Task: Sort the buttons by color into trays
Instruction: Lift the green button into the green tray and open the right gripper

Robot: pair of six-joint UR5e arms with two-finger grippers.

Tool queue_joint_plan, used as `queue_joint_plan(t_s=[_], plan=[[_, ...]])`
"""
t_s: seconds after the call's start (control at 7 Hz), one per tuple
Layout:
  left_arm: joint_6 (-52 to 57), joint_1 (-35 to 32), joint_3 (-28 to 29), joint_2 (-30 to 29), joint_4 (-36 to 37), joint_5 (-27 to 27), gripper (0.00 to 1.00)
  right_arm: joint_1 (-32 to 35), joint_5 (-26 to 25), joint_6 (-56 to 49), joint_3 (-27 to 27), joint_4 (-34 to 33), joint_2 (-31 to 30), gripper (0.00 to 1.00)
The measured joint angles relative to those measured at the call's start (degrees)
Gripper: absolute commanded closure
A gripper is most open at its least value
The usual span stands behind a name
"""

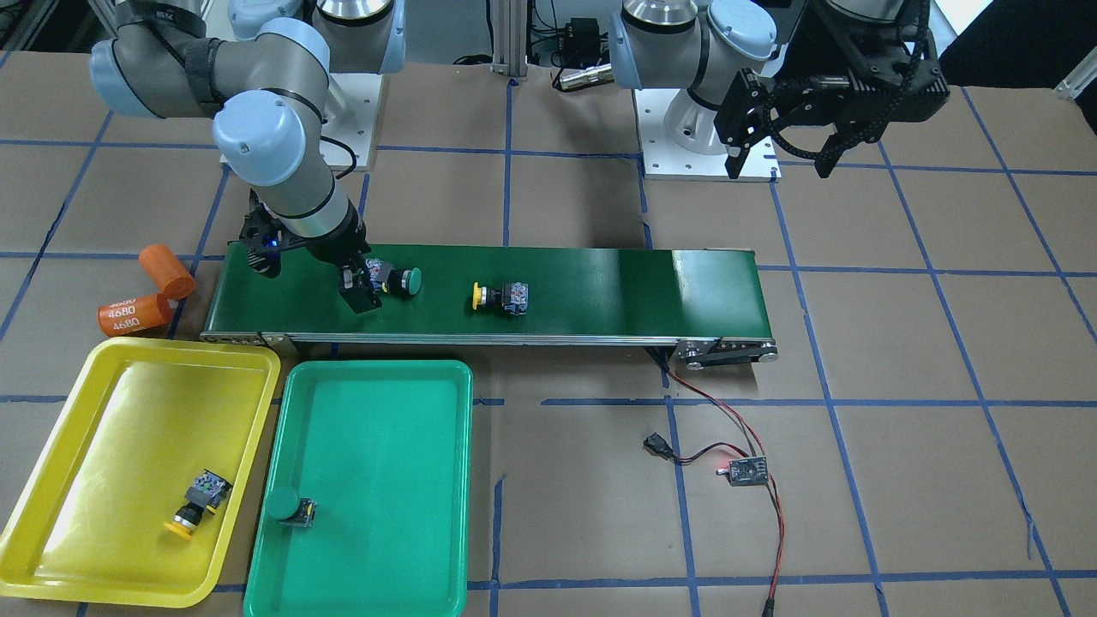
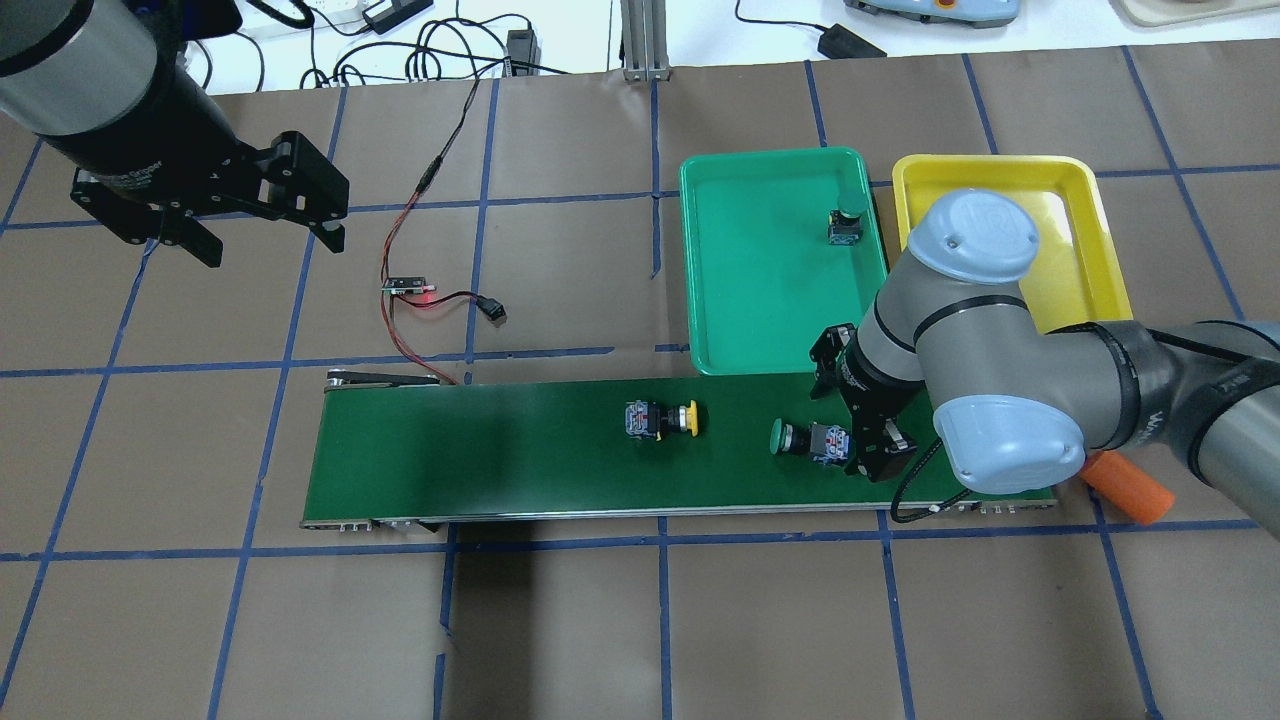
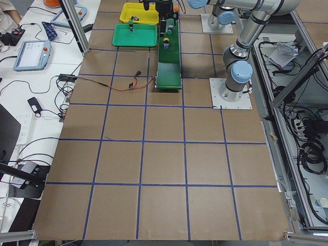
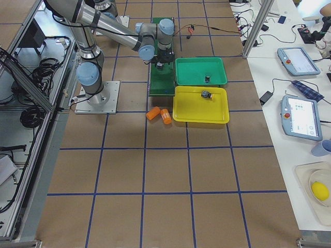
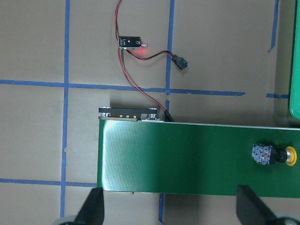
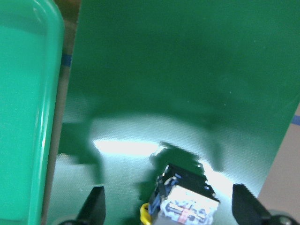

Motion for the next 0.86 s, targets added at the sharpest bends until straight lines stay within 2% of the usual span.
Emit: queue_joint_plan(t_s=[0.14, 0.57, 0.86], plan=[[0.0, 0.0, 0.0, 0.0, 0.0, 0.0, 0.0, 0.0, 0.0, -0.3, -0.1, -0.1, 0.6, 1.0], [0.0, -0.1, -0.1, 0.0, -0.1, -0.1, 0.0, -0.1, -0.7, -6.0, -1.2, -1.8, 1.0, 1.0], [0.0, -0.1, -0.1, 0.0, -0.1, -0.1, 0.0, -0.6, -3.2, -9.9, -6.2, -1.0, 1.0, 1.0]])
